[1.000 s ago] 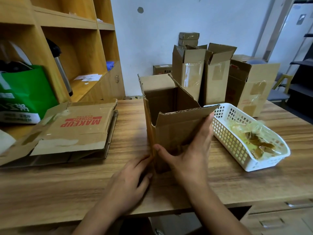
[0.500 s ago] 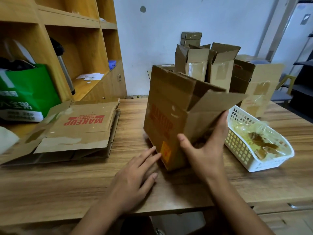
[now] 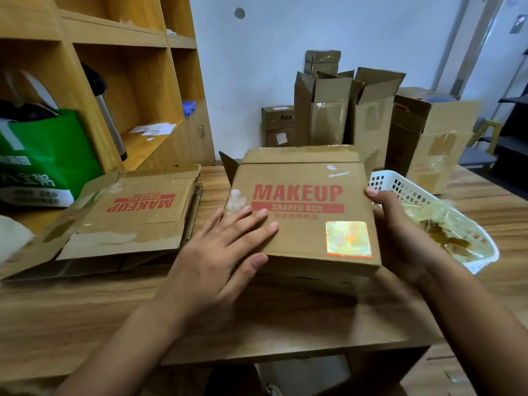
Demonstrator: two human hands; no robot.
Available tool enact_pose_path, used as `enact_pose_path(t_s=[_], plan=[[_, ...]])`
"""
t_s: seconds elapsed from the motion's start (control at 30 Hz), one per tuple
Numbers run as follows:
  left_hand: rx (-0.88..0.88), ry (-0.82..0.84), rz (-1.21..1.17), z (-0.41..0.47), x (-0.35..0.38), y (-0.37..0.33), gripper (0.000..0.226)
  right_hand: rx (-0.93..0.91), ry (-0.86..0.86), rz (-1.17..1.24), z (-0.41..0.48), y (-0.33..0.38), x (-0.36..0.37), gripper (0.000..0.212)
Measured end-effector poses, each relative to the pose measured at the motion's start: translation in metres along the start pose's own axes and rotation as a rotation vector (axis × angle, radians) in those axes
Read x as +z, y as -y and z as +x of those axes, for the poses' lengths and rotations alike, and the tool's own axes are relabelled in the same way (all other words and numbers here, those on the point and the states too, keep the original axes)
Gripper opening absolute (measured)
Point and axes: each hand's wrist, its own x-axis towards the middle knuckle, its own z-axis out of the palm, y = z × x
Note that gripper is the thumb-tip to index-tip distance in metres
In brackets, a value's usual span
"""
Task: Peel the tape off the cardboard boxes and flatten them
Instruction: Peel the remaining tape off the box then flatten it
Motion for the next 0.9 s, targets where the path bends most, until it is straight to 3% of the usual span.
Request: enact_pose_path(t_s=[0.23,0.47,0.9], plan=[[0.006,0.154,-0.030,0.025,-0.017,0.007,0.052,0.114,0.009,-0.093,0.010,0.010,0.007,0.062],[-0.037,0.286,-0.069,0.030,-0.020,0.013,0.056,0.156,0.035,-0.133,0.012,-0.001,0.015,0.052],[-0.083,0.469,-0.164,0.051,-0.036,0.024,0.061,0.114,-0.073,0.051,0.001,-0.038,0.008,0.033]])
